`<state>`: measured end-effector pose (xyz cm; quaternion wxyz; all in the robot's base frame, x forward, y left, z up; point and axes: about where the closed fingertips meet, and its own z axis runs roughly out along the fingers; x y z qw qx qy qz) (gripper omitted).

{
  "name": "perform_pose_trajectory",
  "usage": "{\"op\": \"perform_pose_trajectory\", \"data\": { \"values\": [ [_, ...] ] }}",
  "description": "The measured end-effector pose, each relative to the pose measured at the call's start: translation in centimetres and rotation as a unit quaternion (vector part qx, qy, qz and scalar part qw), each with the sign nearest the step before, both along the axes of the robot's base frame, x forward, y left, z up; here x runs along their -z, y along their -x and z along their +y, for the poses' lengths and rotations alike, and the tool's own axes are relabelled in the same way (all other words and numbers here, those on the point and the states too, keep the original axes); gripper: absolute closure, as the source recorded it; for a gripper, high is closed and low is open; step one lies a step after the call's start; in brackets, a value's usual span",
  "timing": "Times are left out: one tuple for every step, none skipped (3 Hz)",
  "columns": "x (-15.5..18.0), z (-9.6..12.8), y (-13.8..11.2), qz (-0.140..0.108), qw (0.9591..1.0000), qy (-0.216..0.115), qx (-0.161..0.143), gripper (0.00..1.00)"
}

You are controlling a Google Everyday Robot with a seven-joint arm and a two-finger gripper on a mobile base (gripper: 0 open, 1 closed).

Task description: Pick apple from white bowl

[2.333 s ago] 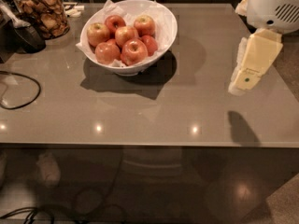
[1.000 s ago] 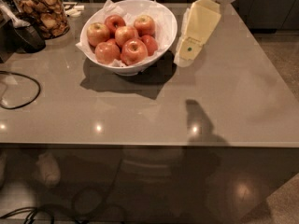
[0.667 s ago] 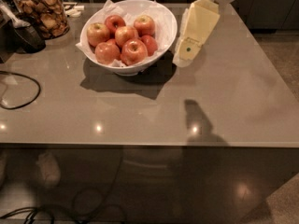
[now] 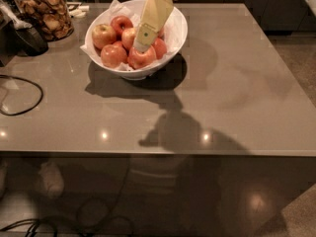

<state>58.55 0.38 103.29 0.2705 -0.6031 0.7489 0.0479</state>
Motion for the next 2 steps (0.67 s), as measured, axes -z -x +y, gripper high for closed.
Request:
{"op": "perform_pose_trajectory", "data": {
  "values": [
    [0.2, 0.3, -0.1, -0.001, 1.0000, -0.001, 0.001, 0.00],
    [1.3, 0.5, -0.5, 0.008, 1.0000, 0.001, 0.004, 0.09]
  ]
}}
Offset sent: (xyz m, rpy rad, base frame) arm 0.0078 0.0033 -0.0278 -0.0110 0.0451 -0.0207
